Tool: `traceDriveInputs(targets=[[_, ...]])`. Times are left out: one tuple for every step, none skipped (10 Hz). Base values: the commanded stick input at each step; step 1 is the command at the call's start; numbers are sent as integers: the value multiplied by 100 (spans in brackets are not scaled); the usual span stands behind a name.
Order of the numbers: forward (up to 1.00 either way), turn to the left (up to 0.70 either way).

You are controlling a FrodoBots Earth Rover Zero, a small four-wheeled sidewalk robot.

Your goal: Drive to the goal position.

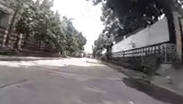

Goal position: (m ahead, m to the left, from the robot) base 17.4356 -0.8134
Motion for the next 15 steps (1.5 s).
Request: traceDriveInputs(targets=[[50,0],[50,0],[50,0],[50,0],[50,0],[50,0],[50,0],[50,0],[50,0],[50,0],[50,0],[50,0],[50,0],[50,0],[50,-6]])
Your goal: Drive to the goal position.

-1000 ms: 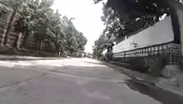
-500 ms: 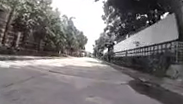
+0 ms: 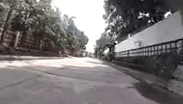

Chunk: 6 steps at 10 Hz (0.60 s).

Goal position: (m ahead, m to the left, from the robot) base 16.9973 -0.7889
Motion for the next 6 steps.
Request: traceDriveInputs(targets=[[50,0],[50,-6],[50,-11],[50,-17],[50,-33],[50,-49]])
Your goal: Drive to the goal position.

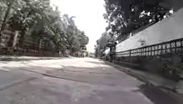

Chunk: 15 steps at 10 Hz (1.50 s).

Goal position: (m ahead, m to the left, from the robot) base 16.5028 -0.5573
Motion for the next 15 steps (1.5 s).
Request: traceDriveInputs(targets=[[50,-46],[50,-44],[50,-41],[50,-9],[50,0],[50,0],[50,0],[50,0],[50,0],[50,0],[50,0],[50,0],[50,0],[50,0],[50,0]])
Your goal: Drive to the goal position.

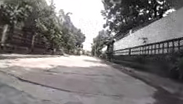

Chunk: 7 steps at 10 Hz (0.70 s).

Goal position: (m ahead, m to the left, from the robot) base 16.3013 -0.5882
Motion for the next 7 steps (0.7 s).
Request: traceDriveInputs(targets=[[50,0],[50,0],[50,0],[50,0],[50,0],[50,0],[50,0]])
